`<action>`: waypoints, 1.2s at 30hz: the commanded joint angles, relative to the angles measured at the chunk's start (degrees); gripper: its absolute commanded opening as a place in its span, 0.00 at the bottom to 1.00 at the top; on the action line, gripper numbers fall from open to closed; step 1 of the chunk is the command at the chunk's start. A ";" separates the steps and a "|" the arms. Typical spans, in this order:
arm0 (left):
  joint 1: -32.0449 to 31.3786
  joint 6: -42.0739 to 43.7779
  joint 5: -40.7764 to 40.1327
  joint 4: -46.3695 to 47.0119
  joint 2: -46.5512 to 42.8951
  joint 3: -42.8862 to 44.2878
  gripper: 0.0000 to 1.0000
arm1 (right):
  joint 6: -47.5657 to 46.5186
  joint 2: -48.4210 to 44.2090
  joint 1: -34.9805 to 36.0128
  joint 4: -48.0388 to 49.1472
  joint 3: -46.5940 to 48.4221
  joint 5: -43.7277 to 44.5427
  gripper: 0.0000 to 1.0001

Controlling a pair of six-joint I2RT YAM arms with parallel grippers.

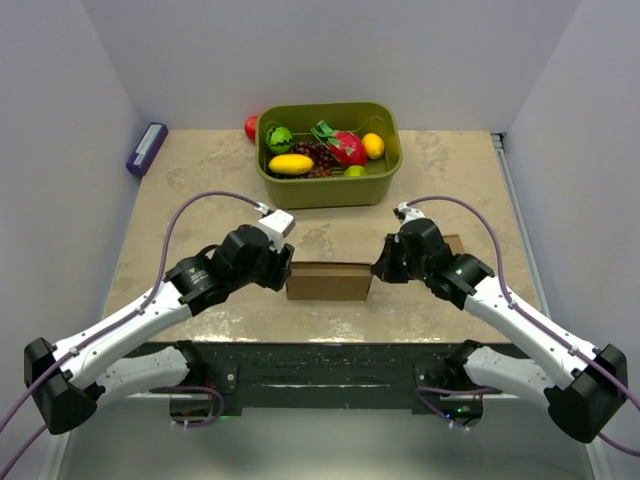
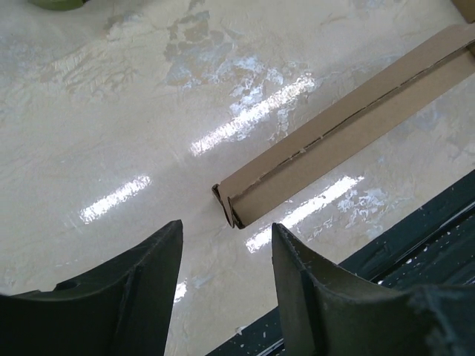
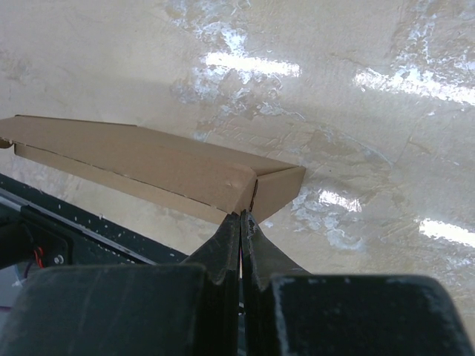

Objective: Fold the paper box

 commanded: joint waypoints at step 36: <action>-0.28 -6.05 1.24 9.92 7.56 1.26 0.00 | 0.73 -0.91 1.55 -2.92 -1.83 5.11 0.00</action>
